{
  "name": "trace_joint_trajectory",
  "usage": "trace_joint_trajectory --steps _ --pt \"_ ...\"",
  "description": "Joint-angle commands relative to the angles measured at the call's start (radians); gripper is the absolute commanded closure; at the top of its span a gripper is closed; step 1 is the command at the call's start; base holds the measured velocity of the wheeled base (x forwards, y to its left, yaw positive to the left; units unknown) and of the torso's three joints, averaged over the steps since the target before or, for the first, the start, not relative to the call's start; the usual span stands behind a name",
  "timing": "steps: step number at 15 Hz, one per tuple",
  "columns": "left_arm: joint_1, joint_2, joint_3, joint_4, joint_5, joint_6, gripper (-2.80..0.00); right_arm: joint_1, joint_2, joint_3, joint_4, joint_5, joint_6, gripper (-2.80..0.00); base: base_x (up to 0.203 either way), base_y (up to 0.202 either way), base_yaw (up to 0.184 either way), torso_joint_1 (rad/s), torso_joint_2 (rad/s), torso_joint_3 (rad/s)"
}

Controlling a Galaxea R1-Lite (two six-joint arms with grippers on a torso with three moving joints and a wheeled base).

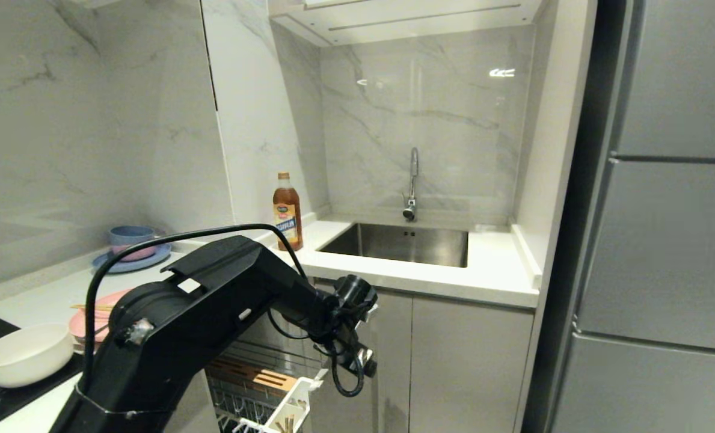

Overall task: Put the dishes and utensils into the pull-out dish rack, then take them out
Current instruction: Open the cupboard

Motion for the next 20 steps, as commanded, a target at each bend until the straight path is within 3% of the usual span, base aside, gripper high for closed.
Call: trace_joint_trajectory --steps 1,11,20 --pt "-0.015 -0.012 0.005 0.006 0.000 0.007 -2.80 0.001 0.000 0.003 0.000 0.000 0.000 0.00 0.000 0.000 0.000 0.000 0.00 0.000" --pt "-0.064 -0.017 0.020 0.017 -0.006 0.082 -2.80 0.001 0.000 0.002 0.000 0.000 0.000 0.00 0.000 0.000 0.000 0.000 0.00 0.000" --pt "-0.116 -0.017 0.020 0.017 -0.008 0.103 -2.80 0.001 0.000 0.003 0.000 0.000 0.000 0.00 0.000 0.000 0.000 0.000 0.00 0.000"
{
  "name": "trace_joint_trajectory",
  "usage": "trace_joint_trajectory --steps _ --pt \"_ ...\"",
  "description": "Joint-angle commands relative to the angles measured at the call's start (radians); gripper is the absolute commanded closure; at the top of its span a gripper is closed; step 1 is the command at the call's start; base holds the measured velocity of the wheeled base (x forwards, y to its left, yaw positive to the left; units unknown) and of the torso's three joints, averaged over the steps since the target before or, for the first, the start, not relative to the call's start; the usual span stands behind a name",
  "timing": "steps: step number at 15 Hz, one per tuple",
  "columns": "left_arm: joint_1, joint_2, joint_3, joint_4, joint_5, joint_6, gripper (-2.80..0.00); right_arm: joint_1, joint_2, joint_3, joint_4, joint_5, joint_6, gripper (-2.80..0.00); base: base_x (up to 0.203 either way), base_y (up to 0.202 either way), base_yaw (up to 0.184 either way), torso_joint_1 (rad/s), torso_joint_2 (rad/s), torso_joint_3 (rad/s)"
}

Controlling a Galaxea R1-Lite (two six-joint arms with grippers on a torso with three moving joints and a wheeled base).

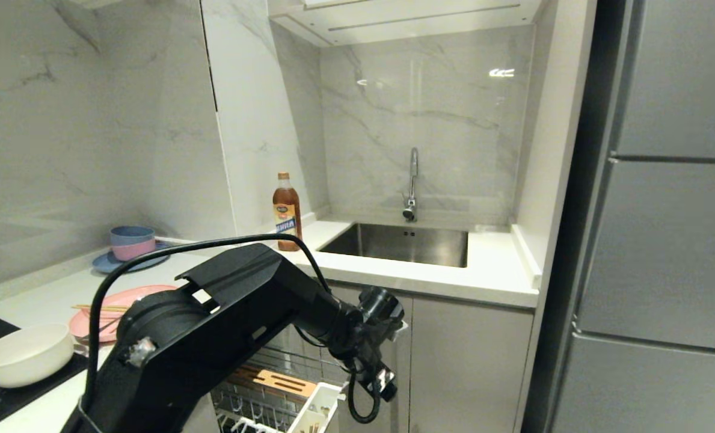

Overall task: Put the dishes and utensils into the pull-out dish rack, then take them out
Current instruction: Open the cupboard

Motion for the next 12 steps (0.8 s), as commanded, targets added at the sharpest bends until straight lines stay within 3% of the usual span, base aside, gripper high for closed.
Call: trace_joint_trajectory --steps 1,5,12 --pt "-0.009 0.001 0.002 0.001 0.001 0.007 -2.80 0.000 0.000 0.002 0.000 0.000 0.000 0.00 0.000 0.000 0.000 0.000 0.00 0.000" --pt "-0.026 -0.009 0.018 -0.003 0.001 0.066 -2.80 0.001 0.000 0.003 0.000 0.000 0.000 0.00 0.000 0.000 0.000 0.000 0.00 0.000" --pt "-0.061 -0.009 0.018 0.000 -0.047 0.071 -2.80 0.000 0.000 0.002 0.000 0.000 0.000 0.00 0.000 0.000 0.000 0.000 0.00 0.000"
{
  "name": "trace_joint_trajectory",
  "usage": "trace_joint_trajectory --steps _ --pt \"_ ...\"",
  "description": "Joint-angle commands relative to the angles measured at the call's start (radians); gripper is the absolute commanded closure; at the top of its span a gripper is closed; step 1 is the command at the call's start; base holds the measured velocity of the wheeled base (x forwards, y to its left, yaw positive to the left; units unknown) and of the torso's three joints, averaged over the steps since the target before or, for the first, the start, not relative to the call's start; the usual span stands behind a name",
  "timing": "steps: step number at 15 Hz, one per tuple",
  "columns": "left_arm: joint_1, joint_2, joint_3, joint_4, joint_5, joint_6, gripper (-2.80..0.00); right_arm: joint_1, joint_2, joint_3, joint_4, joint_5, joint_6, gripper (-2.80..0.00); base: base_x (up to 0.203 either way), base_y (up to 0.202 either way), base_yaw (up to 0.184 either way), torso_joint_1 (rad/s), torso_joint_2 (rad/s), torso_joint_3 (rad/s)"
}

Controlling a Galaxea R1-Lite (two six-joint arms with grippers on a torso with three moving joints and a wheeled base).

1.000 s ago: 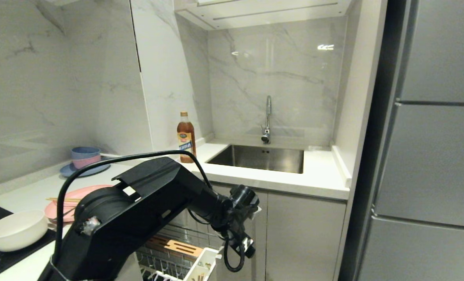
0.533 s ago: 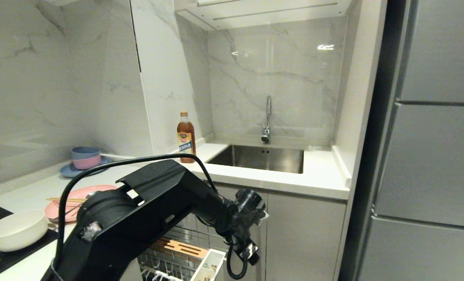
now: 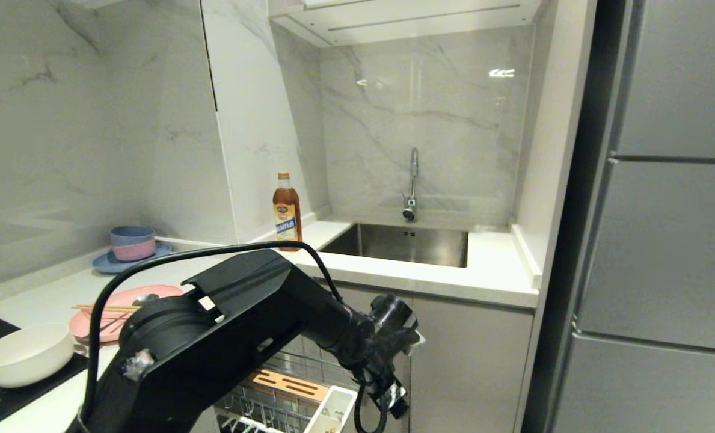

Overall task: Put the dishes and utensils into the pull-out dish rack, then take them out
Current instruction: Open the cupboard

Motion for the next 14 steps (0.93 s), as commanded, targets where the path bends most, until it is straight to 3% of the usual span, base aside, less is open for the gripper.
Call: trace_joint_trajectory --steps 1,9,14 --pt "-0.001 0.000 0.001 0.000 0.002 0.001 -2.80 0.000 0.001 0.002 0.000 0.000 0.000 0.00 0.000 0.000 0.000 0.000 0.00 0.000" --pt "0.024 -0.055 0.012 -0.008 0.005 -0.014 -2.80 0.000 0.000 0.002 0.000 0.000 0.000 0.00 0.000 0.000 0.000 0.000 0.00 0.000" --pt "0.045 -0.224 -0.025 -0.017 0.007 -0.141 -2.80 0.000 0.000 0.002 0.000 0.000 0.000 0.00 0.000 0.000 0.000 0.000 0.00 0.000"
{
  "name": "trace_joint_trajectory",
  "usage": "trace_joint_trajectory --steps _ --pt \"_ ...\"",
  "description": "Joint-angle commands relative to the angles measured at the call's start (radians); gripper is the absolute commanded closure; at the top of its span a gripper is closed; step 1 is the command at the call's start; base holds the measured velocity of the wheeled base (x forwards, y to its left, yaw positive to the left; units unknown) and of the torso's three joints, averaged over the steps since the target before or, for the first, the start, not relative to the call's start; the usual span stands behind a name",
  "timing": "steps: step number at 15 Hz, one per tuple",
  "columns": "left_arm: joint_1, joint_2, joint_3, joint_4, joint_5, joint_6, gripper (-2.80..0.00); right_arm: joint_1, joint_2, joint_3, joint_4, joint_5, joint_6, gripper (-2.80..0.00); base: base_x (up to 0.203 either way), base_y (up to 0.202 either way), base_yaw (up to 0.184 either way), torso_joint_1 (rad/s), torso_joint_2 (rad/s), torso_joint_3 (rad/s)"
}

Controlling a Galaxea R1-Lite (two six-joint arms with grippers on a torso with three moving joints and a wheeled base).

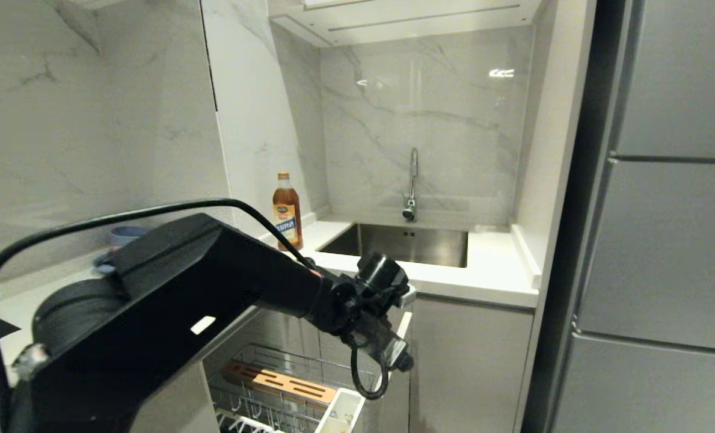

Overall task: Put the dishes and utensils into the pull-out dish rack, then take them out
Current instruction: Open the cupboard, then pick up the bowl and place it in the cupboard

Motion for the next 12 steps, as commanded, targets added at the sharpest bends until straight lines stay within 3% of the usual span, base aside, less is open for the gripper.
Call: trace_joint_trajectory --steps 1,2,3,8,12 --pt "0.007 -0.100 -0.007 0.001 0.002 -0.014 -2.80 0.001 0.000 0.003 0.000 0.000 0.000 0.00 0.000 0.000 0.000 0.000 0.00 0.000" --pt "0.011 -0.149 0.000 0.001 0.003 -0.023 -2.80 0.001 0.000 0.002 0.000 0.000 0.000 0.00 0.000 0.000 0.000 0.000 0.00 0.000" --pt "0.014 -0.195 0.005 0.001 0.014 -0.038 0.00 0.001 0.000 0.002 0.000 0.000 0.000 0.00 0.000 0.000 0.000 0.000 0.00 0.000" --pt "0.041 -0.433 0.069 0.005 0.111 -0.128 0.00 0.000 0.000 0.002 0.000 0.000 0.000 0.00 0.000 0.000 0.000 0.000 0.00 0.000" --pt "0.137 -0.704 0.176 0.010 0.178 -0.156 0.00 0.001 0.000 0.002 0.000 0.000 0.000 0.00 0.000 0.000 0.000 0.000 0.00 0.000"
